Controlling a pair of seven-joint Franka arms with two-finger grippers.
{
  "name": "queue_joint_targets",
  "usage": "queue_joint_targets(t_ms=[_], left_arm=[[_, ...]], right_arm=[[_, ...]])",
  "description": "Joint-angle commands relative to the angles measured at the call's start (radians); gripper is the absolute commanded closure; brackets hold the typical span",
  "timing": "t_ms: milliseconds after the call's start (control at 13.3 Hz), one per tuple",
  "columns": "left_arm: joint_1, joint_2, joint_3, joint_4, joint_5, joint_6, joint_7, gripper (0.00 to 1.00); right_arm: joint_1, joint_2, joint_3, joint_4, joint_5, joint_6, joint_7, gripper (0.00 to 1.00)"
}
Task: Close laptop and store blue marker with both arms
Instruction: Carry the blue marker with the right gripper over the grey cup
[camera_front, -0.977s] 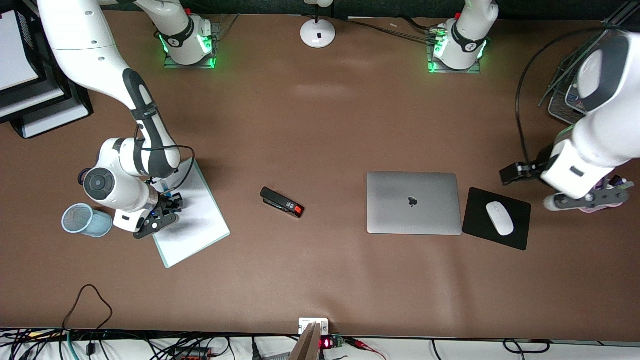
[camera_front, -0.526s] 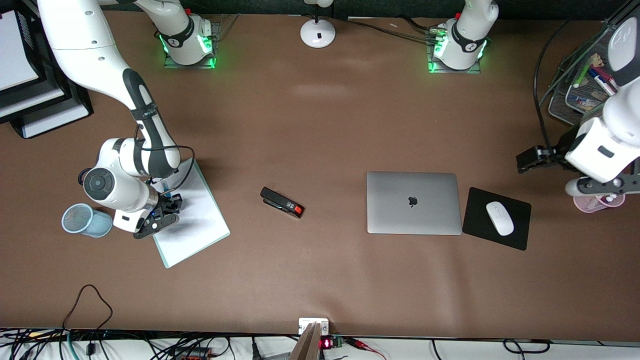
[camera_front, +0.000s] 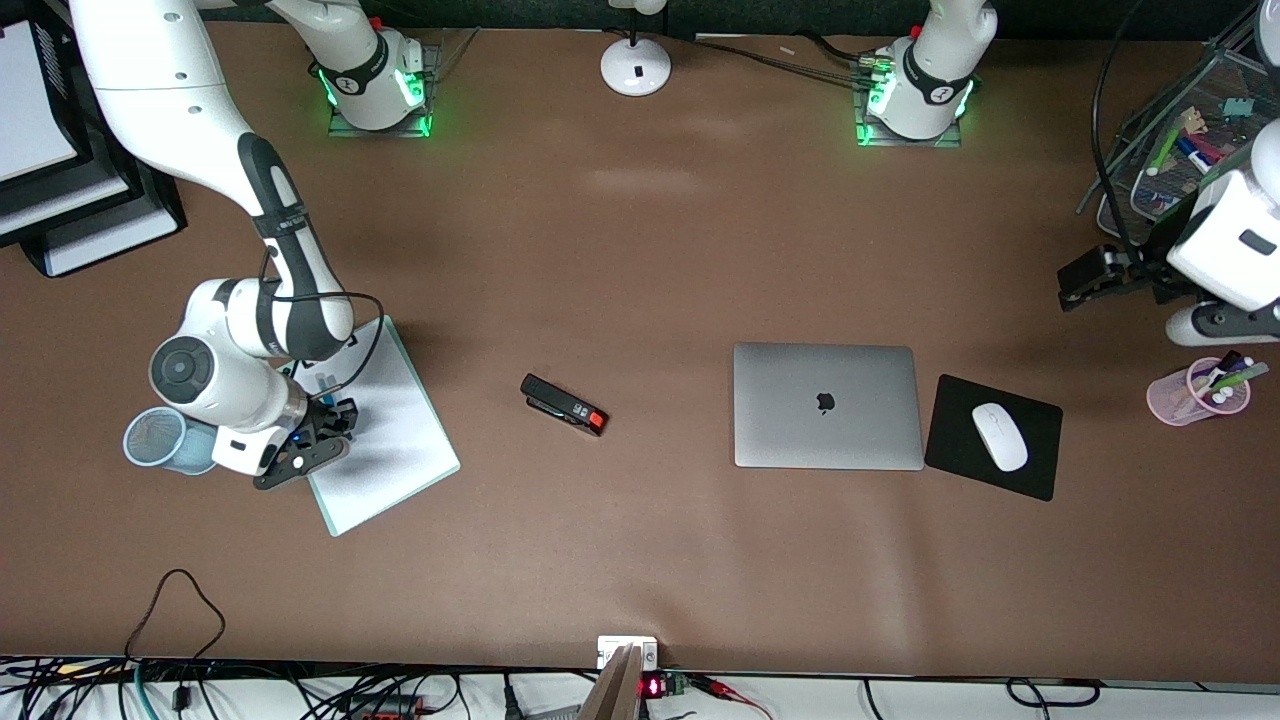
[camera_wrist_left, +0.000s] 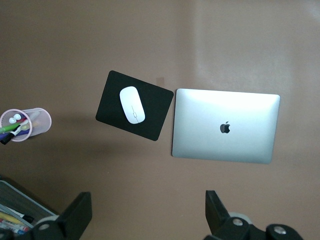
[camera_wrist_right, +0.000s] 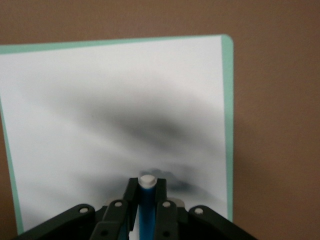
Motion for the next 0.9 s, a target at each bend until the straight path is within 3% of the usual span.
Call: queue_joint_targets(t_ms=[0, 150, 301, 827], left_arm=[[-0.06, -0.087, 0.068, -0.074, -0.018, -0.009, 0.047, 0.0], [-0.148, -0.14, 0.193, -0.123, -0.053, -0.009, 0.079, 0.0], [-0.15, -0.164, 0.225, -0.15, -0.09, -0.009, 0.122, 0.0], [-0.15, -0.288, 0.225, -0.316, -0.115, 0.011, 0.131, 0.0]], right_arm=[[-0.024, -0.017, 0.002, 0.074, 0.017, -0.132, -0.014, 1.0], [-0.037, -0.042, 0.0, 0.14, 0.017, -0.267, -0.014, 1.0], [-0.059, -0.068, -0.001, 0.163, 0.018, -0.361, -0.017, 1.0], [-0.073, -0.131, -0.001, 0.21, -0.002, -0.452, -0.095, 1.0]])
